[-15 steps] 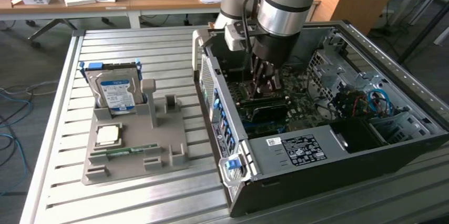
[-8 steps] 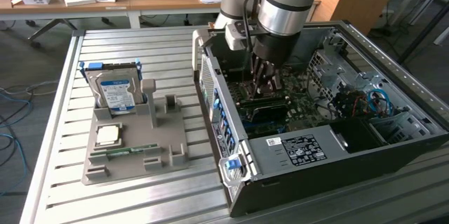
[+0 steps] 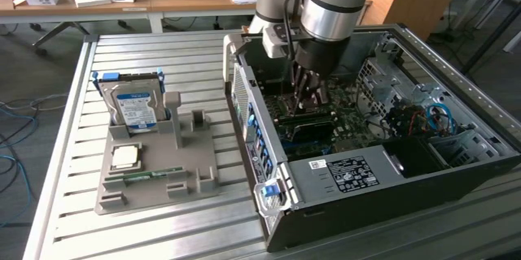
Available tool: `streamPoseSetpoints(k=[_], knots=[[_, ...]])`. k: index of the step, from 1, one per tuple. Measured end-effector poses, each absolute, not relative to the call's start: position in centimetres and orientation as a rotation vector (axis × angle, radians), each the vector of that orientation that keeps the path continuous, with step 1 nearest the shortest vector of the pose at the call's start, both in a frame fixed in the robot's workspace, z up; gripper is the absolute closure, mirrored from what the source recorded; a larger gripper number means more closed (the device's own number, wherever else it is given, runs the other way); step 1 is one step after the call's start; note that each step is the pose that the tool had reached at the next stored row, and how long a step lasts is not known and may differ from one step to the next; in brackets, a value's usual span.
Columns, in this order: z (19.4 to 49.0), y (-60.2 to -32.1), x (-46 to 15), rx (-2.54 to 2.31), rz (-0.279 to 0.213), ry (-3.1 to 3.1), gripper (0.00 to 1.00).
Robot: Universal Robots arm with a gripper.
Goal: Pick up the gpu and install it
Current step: 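Press down on the gpu until it lock into place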
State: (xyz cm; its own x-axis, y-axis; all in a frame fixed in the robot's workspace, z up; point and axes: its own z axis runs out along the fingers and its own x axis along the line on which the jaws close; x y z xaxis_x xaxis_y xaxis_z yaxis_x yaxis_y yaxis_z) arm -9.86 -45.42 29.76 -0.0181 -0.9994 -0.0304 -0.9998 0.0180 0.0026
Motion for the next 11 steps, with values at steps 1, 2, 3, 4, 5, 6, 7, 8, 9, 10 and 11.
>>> streamPoseSetpoints(k=[1,2,3,4,5,6,7,8,9,10,11], knots=[[29.75,-45.42,-9.79,-2.191,0.039,2.226,0.89],[29.75,-45.42,-9.75,-2.197,0.042,2.224,0.89],[29.75,-45.42,-9.73,-2.203,0.045,2.222,0.89],[29.75,-45.42,-9.72,-2.209,0.047,2.22,0.89],[29.75,-45.42,-9.72,-2.215,0.05,2.219,0.89],[29.75,-45.42,-9.72,-2.223,0.051,2.217,0.89],[29.76,-45.42,-9.72,-2.227,0.052,2.214,0.89],[29.76,-45.42,-9.72,-2.228,0.052,2.213,0.89],[29.76,-45.43,-9.69,-2.229,0.053,2.212,0.89],[29.75,-45.42,-9.65,-2.231,0.054,2.212,0.89],[29.75,-45.42,-9.62,-2.234,0.056,2.21,0.89]])
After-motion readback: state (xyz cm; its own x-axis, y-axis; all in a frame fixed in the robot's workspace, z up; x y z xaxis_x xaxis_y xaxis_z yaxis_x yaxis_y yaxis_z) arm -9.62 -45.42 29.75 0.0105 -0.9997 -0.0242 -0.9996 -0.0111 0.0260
